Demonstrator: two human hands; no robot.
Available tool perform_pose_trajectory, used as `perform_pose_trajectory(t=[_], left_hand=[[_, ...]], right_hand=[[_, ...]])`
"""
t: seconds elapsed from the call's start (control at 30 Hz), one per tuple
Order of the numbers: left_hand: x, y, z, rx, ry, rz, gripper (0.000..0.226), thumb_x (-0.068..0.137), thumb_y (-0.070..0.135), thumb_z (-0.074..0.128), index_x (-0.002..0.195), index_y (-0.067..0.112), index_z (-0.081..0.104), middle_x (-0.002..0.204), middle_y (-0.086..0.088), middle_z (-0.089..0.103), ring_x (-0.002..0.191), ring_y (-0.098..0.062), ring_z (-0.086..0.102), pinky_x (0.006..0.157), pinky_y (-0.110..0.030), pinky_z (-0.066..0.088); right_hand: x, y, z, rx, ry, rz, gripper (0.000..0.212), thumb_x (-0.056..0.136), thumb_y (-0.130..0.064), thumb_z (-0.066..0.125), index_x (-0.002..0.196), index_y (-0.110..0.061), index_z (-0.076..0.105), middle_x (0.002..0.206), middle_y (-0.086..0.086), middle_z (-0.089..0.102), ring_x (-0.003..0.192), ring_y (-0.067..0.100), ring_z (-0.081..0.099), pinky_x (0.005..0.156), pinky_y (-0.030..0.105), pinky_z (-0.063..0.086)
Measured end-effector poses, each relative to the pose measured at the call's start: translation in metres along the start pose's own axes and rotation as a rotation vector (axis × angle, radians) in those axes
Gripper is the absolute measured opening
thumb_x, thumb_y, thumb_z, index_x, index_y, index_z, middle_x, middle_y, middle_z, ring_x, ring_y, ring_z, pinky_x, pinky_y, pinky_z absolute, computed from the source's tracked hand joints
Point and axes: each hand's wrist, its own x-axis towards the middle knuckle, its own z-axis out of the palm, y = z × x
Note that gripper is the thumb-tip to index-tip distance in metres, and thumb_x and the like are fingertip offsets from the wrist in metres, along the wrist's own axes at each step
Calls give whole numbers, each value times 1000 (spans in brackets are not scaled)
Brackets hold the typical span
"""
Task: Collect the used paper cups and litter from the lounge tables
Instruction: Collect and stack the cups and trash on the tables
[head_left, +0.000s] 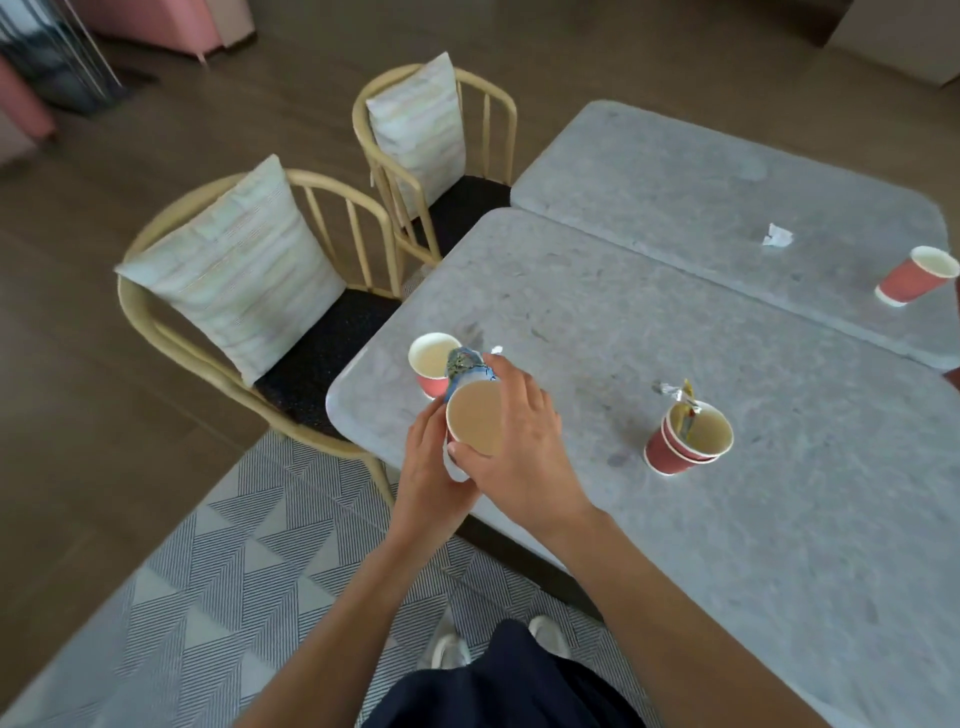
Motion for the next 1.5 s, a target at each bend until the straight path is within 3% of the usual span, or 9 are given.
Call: perform_pose_trajectory(t=[0.13, 0.3, 0.43, 0.67, 0.77, 0.87, 0.93, 1.33, 1.5], left_hand=[[4, -4, -13, -70, 76, -55, 72, 75, 19, 79, 138, 20, 45, 136, 17, 43, 134, -7, 36, 107, -25, 36], [9, -16, -23, -98, 174, -143, 79, 63, 45, 75, 132, 15, 51, 136, 4, 49, 127, -15, 46, 103, -38, 43], [16, -25, -25, -84, 244, -199, 85, 62, 56, 70, 131, 10, 51, 134, -3, 50, 122, -23, 50, 101, -43, 45], [27, -39, -24, -81, 363, -218, 75, 66, 20, 87, 131, 12, 49, 130, 3, 49, 115, 5, 41, 91, 2, 31], [28, -48, -25, -78, 411, -242, 73, 69, 16, 85, 128, 27, 44, 127, 7, 46, 118, -5, 46, 96, -9, 39], [27, -57, -24, -61, 416, -272, 75, 69, 19, 85, 133, 20, 47, 130, 4, 47, 123, -21, 49, 100, -42, 47], [27, -59, -25, -55, 414, -284, 76, 68, 20, 85, 134, 14, 48, 131, 3, 47, 123, -23, 49, 100, -48, 47], [35, -69, -31, -42, 389, -318, 78, 65, 41, 77, 132, 13, 49, 134, -3, 48, 121, -27, 51, 98, -51, 47], [40, -65, -29, -58, 376, -278, 71, 68, 27, 84, 130, 12, 51, 131, 6, 45, 124, -9, 43, 105, -31, 40]], right_hand=[[10, -7, 10, 82, -30, -21, 78, 77, -34, 72, 142, -25, 29, 140, -6, 38, 127, 9, 30, 110, 29, 25], [44, 10, 2, 180, 116, -17, 51, 89, -32, 59, 134, -16, 42, 124, -10, 44, 114, 4, 38, 96, 11, 27], [89, 54, 2, 110, 163, 92, 38, 89, -10, 56, 126, -13, 52, 128, 4, 51, 121, 20, 47, 102, 33, 39], [144, 126, 49, -143, -114, 86, 41, 81, -2, 61, 121, -8, 61, 126, 16, 56, 118, 29, 52, 99, 25, 32], [155, 144, 73, -263, -258, 68, 52, 83, -10, 65, 134, -14, 52, 137, 17, 45, 123, 33, 46, 104, 33, 32], [159, 162, 92, -375, -318, 25, 59, 85, -17, 65, 140, -15, 44, 141, 17, 41, 121, 37, 47, 102, 36, 37], [159, 169, 98, -373, -271, 4, 52, 86, -16, 64, 135, -10, 50, 131, 16, 50, 115, 38, 50, 95, 36, 39], [146, 67, 49, -29, 215, -310, 28, 82, -3, 66, 109, -4, 60, 111, 10, 61, 102, 23, 53, 83, 39, 48], [124, 5, 31, 126, 171, -340, 32, 84, -11, 65, 115, -9, 58, 116, 3, 59, 103, 17, 53, 85, 39, 50]])
